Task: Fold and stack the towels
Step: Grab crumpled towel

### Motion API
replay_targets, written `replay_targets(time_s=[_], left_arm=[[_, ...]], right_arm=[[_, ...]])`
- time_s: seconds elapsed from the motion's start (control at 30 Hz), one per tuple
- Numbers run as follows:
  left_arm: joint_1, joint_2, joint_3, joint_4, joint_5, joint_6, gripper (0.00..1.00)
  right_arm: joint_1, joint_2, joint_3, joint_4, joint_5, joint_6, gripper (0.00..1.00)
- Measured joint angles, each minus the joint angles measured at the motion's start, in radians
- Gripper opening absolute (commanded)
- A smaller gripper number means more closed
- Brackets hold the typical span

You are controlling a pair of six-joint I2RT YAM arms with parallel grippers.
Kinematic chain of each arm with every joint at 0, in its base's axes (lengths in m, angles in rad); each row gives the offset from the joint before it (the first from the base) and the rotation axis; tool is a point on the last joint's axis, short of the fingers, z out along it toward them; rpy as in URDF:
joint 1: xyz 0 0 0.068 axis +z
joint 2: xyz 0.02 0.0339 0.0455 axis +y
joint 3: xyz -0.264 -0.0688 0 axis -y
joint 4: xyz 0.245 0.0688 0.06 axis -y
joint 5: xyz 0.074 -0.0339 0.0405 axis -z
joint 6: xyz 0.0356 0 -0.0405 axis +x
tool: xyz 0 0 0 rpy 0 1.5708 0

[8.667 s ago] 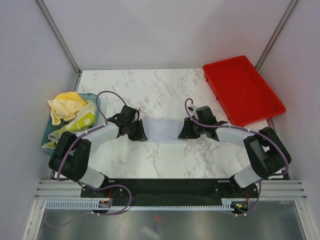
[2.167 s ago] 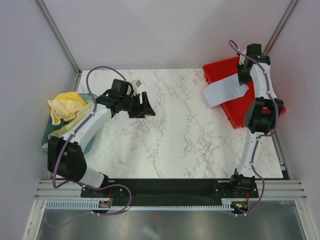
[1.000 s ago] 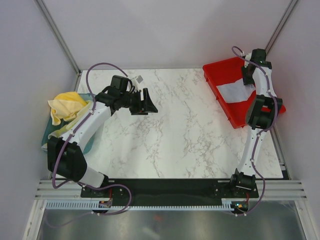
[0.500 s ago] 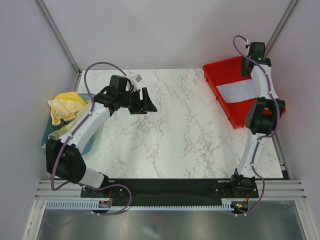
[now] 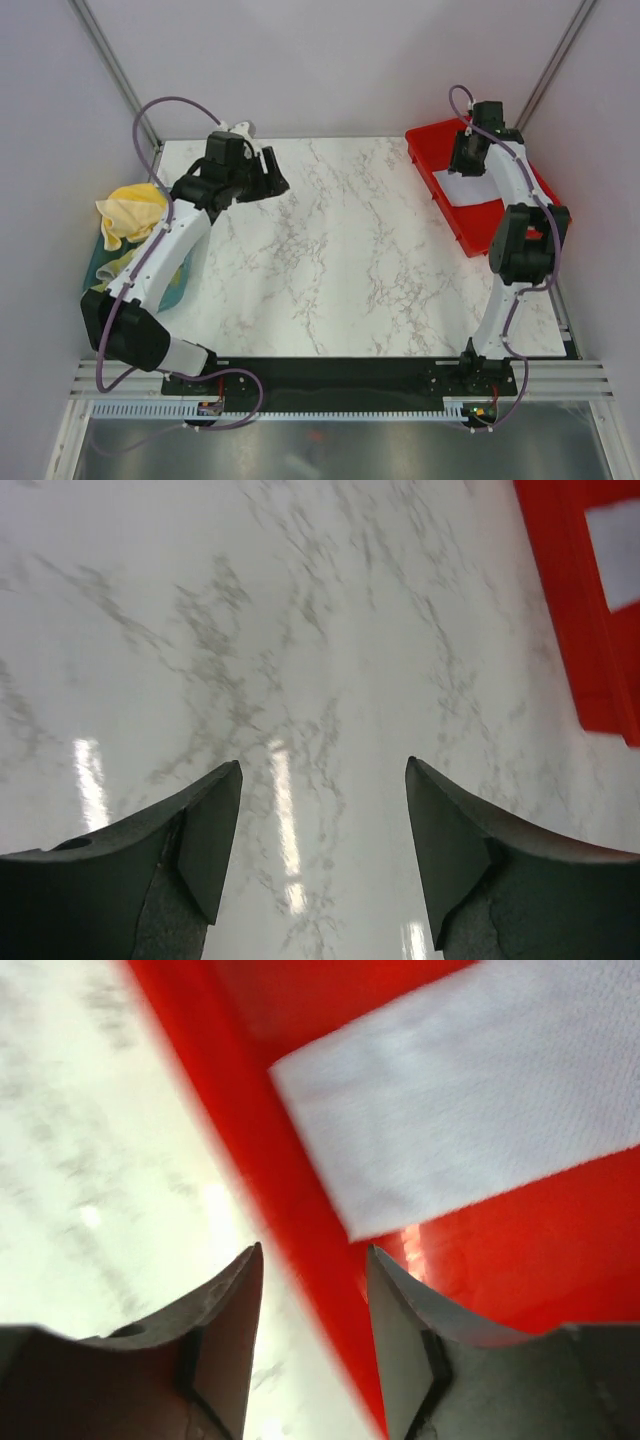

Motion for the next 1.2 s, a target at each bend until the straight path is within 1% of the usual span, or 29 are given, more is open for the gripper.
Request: replay_targets(time_s=[0.03,0.07,0.1,0.17,0.27,0.37,0.43,0.5,0.57,0.67,0.77,0.83,0.87,0.9,0.93,0.97,1.13,1.2], left_arm=[[0.011,-0.001,0.026,-0.005,-0.077,0.001,0.74],[0.029,-0.002,0.046,-0.009,-0.145,0.001,0.74],[0.061,-0.005,0.061,-0.012,-0.211,0.002,0.74],[0.137,-0.009,0.064,-0.021,-0.299,0.005,0.71],[0.311,-0.006,0.037,-0.047,-0.372,0.012,0.71],[0.475,-0.005,-0.039,-0.064,-0.400,0.018,0.73],[0.557,0.002,-0.087,-0.077,-0.398,0.017,0.74],[0.611,0.024,-0.115,-0.088,-0.395,0.015,0.75],[0.640,0.053,-0.125,-0.089,-0.395,0.013,0.75],[0.651,0.084,-0.153,-0.062,-0.395,0.014,0.71],[0.666,0.131,-0.175,-0.043,-0.368,0.014,0.63],[0.678,0.172,-0.183,-0.035,-0.353,0.013,0.48],[0.682,0.191,-0.184,-0.035,-0.347,0.014,0.36],[0.685,0.204,-0.185,-0.035,-0.341,0.013,0.18],[0.686,0.213,-0.185,-0.037,-0.340,0.015,0.08],[0.687,0.216,-0.185,-0.037,-0.338,0.016,0.02],[0.685,0.210,-0.149,-0.051,-0.311,0.022,0.02],[0.675,0.182,-0.134,-0.053,-0.303,0.022,0.02]], right_arm=[[0.022,-0.051,-0.027,0.002,0.007,0.022,0.64],[0.053,-0.122,-0.065,0.012,0.009,0.043,0.74],[0.091,-0.211,-0.114,0.036,0.001,0.066,0.98],[0.174,-0.409,-0.234,0.114,-0.049,0.115,0.98],[0.294,-0.675,-0.388,0.235,-0.159,0.183,0.98],[0.335,-0.822,-0.492,0.329,-0.231,0.241,0.98],[0.341,-0.841,-0.535,0.370,-0.257,0.266,0.98],[0.346,-0.831,-0.581,0.402,-0.280,0.285,0.98],[0.349,-0.798,-0.614,0.401,-0.297,0.290,0.98],[0.352,-0.766,-0.625,0.385,-0.315,0.289,0.98],[0.352,-0.765,-0.625,0.386,-0.332,0.285,0.98],[0.352,-0.767,-0.625,0.387,-0.339,0.284,0.98],[0.352,-0.767,-0.625,0.387,-0.343,0.282,0.98],[0.352,-0.767,-0.625,0.387,-0.346,0.278,0.98],[0.352,-0.767,-0.625,0.387,-0.349,0.277,0.98],[0.352,-0.767,-0.625,0.387,-0.351,0.275,0.98],[0.352,-0.767,-0.625,0.386,-0.354,0.270,0.98],[0.352,-0.767,-0.625,0.386,-0.354,0.271,0.98]])
